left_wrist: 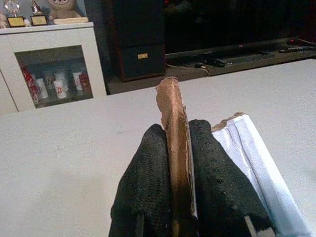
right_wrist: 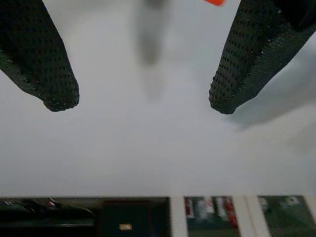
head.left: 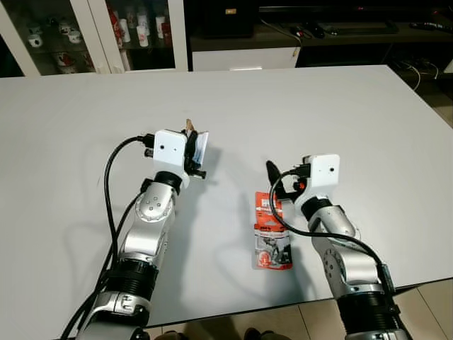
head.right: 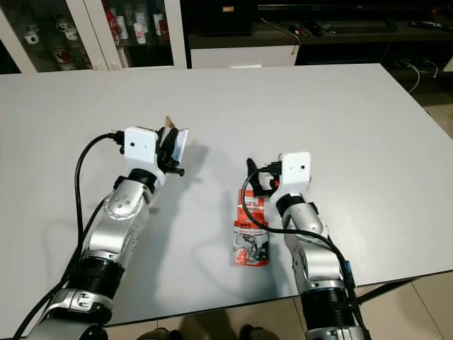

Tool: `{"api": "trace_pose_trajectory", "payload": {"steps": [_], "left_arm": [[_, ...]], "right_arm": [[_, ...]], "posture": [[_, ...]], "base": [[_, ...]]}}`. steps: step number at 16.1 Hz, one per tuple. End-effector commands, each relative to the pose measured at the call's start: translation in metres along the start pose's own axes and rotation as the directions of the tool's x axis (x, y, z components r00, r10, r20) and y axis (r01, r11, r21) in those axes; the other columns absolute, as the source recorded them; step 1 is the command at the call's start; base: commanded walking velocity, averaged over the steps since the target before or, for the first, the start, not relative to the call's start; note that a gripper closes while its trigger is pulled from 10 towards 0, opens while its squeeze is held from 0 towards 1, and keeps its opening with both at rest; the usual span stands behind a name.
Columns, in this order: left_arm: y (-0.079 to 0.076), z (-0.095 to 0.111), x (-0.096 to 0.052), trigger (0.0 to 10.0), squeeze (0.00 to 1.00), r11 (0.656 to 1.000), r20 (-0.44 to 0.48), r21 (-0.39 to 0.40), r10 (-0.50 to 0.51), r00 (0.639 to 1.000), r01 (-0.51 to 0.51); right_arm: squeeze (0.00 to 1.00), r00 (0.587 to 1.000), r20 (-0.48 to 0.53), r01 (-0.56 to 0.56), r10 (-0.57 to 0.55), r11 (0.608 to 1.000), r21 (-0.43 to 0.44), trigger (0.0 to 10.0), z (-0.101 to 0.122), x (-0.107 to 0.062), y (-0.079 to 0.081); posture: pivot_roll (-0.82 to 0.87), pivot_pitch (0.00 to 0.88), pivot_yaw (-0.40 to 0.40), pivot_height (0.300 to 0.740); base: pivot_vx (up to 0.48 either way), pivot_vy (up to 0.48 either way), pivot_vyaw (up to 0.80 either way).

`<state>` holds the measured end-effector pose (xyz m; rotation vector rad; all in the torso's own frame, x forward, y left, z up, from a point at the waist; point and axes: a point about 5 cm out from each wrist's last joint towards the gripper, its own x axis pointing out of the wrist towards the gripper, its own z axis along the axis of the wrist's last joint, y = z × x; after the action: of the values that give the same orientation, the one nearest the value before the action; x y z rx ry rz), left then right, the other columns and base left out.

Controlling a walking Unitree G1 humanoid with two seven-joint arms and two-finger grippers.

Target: Picking trash to rubbish bin

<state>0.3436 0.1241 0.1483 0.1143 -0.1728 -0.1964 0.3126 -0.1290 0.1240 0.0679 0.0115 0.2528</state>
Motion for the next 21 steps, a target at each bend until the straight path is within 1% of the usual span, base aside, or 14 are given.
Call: {"api": "trace_pose_trajectory", "payload": {"steps": [1, 3, 5, 7, 8, 9, 12, 14, 17, 18, 19, 20, 21], "left_arm": [[-0.001, 0.001, -0.001, 10.0, 0.00, 1.000, 0.001, 0.009, 0.002, 1.000, -0.003], [-0.001, 0.001, -0.001, 10.0, 0.00, 1.000, -0.002, 0.015, 0.001, 1.000, -0.001], [-0.002, 0.002, -0.001, 10.0, 0.00, 1.000, -0.001, 0.019, 0.001, 1.000, -0.001], [-0.002, 0.002, -0.001, 10.0, 0.00, 1.000, -0.001, 0.023, -0.003, 1.000, 0.003], [-0.003, 0.001, -0.001, 10.0, 0.00, 1.000, -0.003, 0.024, -0.003, 1.000, 0.003], [-0.003, 0.001, -0.002, 10.0, 0.00, 1.000, -0.005, 0.024, -0.004, 1.000, 0.004], [-0.007, -0.001, -0.003, 10.0, 0.00, 0.999, -0.013, 0.028, -0.018, 1.000, 0.018], [-0.008, -0.002, -0.003, 10.0, 0.00, 0.999, -0.015, 0.035, -0.025, 1.000, 0.025], [-0.009, -0.003, -0.004, 10.0, 0.00, 0.999, -0.014, 0.030, -0.020, 1.000, 0.021], [-0.008, -0.003, -0.004, 10.0, 0.00, 0.999, -0.016, 0.039, -0.017, 1.000, 0.017], [-0.007, -0.003, -0.004, 10.0, 0.00, 0.999, -0.018, 0.049, -0.012, 1.000, 0.013], [-0.006, -0.004, -0.005, 10.0, 0.00, 0.999, -0.018, 0.050, -0.007, 1.000, 0.008], [-0.006, -0.005, -0.006, 10.0, 0.00, 0.999, -0.023, 0.051, -0.002, 1.000, 0.003]], "right_arm": [[1.00, 1.000, -0.005, -0.020, 0.020, 1.000, 0.008, 10.0, 0.001, -0.003, 0.002], [1.00, 0.996, -0.084, -0.032, 0.030, 0.999, -0.021, 10.0, -0.007, -0.007, 0.005], [1.00, 0.994, -0.101, -0.044, 0.042, 0.999, -0.012, 10.0, -0.009, -0.013, 0.006], [1.00, 0.985, -0.168, -0.047, 0.039, 0.998, -0.045, 10.0, -0.017, -0.021, 0.004], [1.00, 0.979, -0.201, -0.040, 0.026, 0.997, -0.067, 10.0, -0.023, -0.026, 0.001], [0.00, 0.974, -0.228, -0.027, 0.010, 0.997, -0.071, 10.0, -0.029, -0.031, -0.004], [0.00, 0.964, -0.267, -0.019, -0.002, 0.997, -0.074, 10.0, -0.034, -0.037, -0.009], [0.00, 0.964, -0.265, -0.004, -0.017, 0.997, -0.080, 10.0, -0.034, -0.037, -0.011], [0.00, 0.980, -0.195, 0.032, -0.049, 0.996, -0.088, 10.0, -0.023, -0.031, -0.015], [0.00, 0.989, -0.132, 0.055, -0.064, 0.996, -0.070, 10.0, -0.014, -0.028, -0.016], [0.00, 0.994, 0.005, 0.106, -0.106, 0.994, -0.040, 10.0, 0.005, -0.024, -0.019], [0.00, 0.986, 0.098, 0.135, -0.134, 0.991, -0.004, 10.0, 0.020, -0.022, -0.021], [0.00, 0.977, 0.147, 0.150, -0.152, 0.988, 0.024, 10.0, 0.032, -0.019, -0.023]], "posture": [[-0.04, 0.089, -0.040, 0.740], [-0.04, 0.088, -0.042, 0.740], [-0.04, 0.088, -0.044, 0.740], [-0.05, 0.089, -0.047, 0.740], [-0.05, 0.089, -0.048, 0.740], [-0.06, 0.092, -0.048, 0.740], [-0.06, 0.084, -0.049, 0.740], [-0.06, 0.078, -0.047, 0.740], [-0.06, 0.064, -0.046, 0.740], [-0.05, 0.058, -0.046, 0.740], [-0.05, 0.057, -0.045, 0.740], [-0.05, 0.054, -0.043, 0.740], [-0.05, 0.054, -0.043, 0.740]], "base": [[0.000, 0.000, 0.00], [0.000, 0.000, 0.00], [0.000, 0.000, 0.00], [0.000, 0.000, 0.00], [0.000, 0.000, 0.00], [0.000, 0.000, 0.00], [0.000, 0.000, 0.00], [0.000, 0.000, 0.00], [0.000, 0.000, 0.00], [0.000, 0.000, 0.00], [0.000, 0.000, 0.00], [0.000, 0.000, 0.00], [0.000, 0.000, 0.00]]}}
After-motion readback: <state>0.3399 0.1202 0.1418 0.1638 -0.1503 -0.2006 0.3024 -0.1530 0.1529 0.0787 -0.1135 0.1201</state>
